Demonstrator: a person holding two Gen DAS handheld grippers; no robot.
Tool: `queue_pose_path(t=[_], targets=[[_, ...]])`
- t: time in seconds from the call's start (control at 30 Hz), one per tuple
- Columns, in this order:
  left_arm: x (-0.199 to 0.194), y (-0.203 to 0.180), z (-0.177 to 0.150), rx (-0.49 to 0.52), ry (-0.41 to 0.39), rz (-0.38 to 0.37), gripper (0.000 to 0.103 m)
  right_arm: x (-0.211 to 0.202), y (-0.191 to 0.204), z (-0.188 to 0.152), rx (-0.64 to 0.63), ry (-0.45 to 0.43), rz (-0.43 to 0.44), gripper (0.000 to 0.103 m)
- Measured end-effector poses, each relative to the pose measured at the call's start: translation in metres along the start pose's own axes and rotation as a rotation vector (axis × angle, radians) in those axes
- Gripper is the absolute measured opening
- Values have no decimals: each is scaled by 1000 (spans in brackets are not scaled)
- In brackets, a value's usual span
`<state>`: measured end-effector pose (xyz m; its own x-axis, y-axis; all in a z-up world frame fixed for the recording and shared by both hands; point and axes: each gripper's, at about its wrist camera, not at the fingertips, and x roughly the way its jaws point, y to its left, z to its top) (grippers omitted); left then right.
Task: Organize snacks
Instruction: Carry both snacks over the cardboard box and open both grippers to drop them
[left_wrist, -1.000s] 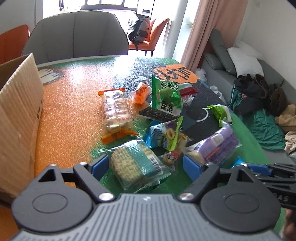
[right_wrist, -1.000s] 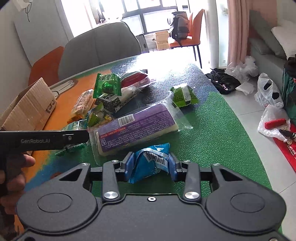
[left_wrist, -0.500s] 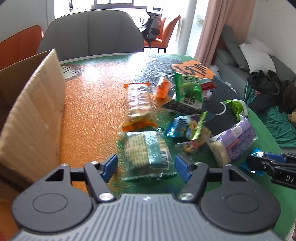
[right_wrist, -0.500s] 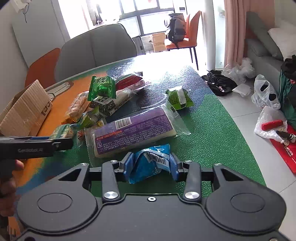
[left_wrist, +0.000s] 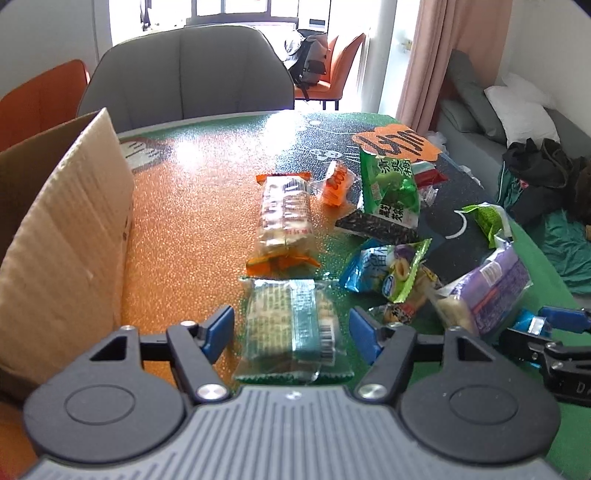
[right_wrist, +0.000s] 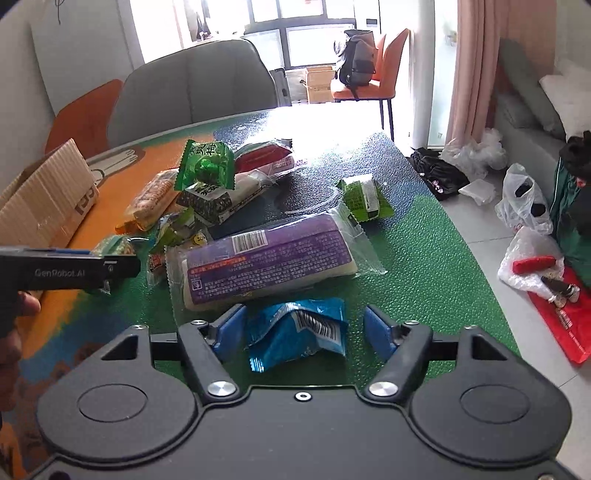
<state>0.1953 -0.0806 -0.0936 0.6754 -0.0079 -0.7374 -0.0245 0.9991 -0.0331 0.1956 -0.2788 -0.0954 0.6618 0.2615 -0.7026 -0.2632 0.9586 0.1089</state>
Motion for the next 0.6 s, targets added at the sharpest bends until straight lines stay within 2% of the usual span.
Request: queue_pose_path(t=[0.1,0.13,0.2,0.37,0.4,0.6], targets=[[0,-2,-2,24,-4,12,64,1,2,-1,-17,-5,-14,68],[-1,-2,-3,38,-7,23,60,0,3,-1,-29,-6,-22,66],[-4,0,-5,29,-10,16,50,-1,7,-2,-55,-8,-24,55],[-14,8,-8,1,5,-24,48,-6,14,-3,-77,-2,-6,42],[-18,8,-10,-4,2,-28,48,-8,15,-3,-73,-1,1,36],[-44,15,-12,-21,-37,-41,48,-19,22,-4,-63,-12,23,29]])
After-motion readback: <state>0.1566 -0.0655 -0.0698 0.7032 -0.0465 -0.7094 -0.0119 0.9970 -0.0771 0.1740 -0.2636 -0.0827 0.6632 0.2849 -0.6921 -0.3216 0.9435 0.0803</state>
